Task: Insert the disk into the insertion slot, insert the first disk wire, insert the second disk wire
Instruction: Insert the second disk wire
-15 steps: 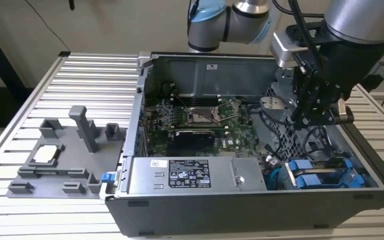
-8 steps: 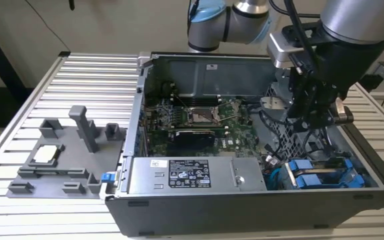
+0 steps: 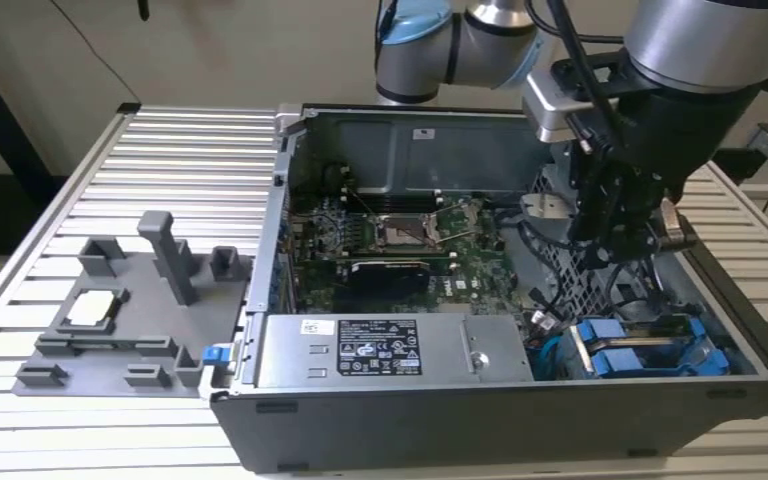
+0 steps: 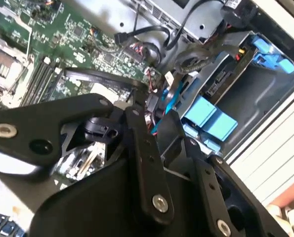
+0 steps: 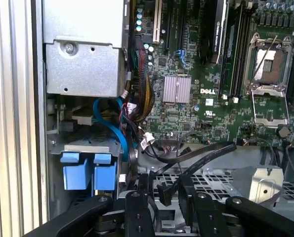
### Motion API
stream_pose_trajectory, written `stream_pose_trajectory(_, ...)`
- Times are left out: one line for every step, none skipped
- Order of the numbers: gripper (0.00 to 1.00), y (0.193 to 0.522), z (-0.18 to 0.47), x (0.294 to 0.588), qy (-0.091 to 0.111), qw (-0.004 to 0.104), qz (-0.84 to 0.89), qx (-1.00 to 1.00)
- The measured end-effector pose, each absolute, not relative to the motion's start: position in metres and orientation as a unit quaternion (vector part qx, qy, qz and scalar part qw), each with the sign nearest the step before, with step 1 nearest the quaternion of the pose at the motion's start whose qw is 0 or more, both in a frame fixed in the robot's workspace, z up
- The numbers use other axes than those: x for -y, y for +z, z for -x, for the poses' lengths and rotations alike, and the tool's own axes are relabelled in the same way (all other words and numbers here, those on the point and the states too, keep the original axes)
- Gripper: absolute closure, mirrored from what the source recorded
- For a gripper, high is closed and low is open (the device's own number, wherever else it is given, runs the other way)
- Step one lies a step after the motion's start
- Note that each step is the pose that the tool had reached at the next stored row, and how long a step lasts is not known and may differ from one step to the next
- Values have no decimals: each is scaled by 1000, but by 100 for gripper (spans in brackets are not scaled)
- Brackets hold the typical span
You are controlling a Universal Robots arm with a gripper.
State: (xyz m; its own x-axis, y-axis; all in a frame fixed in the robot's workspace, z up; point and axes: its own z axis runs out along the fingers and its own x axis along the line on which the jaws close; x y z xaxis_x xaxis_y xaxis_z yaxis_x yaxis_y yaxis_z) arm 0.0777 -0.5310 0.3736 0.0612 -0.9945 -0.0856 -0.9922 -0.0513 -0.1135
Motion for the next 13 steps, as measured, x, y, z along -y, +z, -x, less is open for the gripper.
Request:
stream_pose_trajectory(62,374,-78,531,-10,69,726,-685)
stream_pose_trajectory(64,373,-78,531,-12,68,726,-684)
stream_pose_trajectory(71,373,-78,531,-13,68,726,-684)
stream_pose_trajectory(71,373,-78,531,-14,69,726,-684)
stream_pose_trajectory(77,372,-78,531,-15,70,726,-684)
stream_pose_trajectory(77,372,-78,531,-17,71,726,-684)
stream_pose_trajectory(77,371,-78,531,-18,72,726,-684)
stream_pose_trajectory(77,371,-78,531,-18,73,726,-684)
stream_pose_trajectory(77,371,-78,531,-18,73,726,-684)
stream_pose_trajectory(80,371,-78,533,-18,73,726,-684)
stream_pose_trajectory(80,370,-78,536,-18,73,726,-684)
stream_pose_trajectory(84,370,-78,540,-18,73,726,-684)
stream_pose_trajectory(84,370,-78,545,-17,73,726,-684)
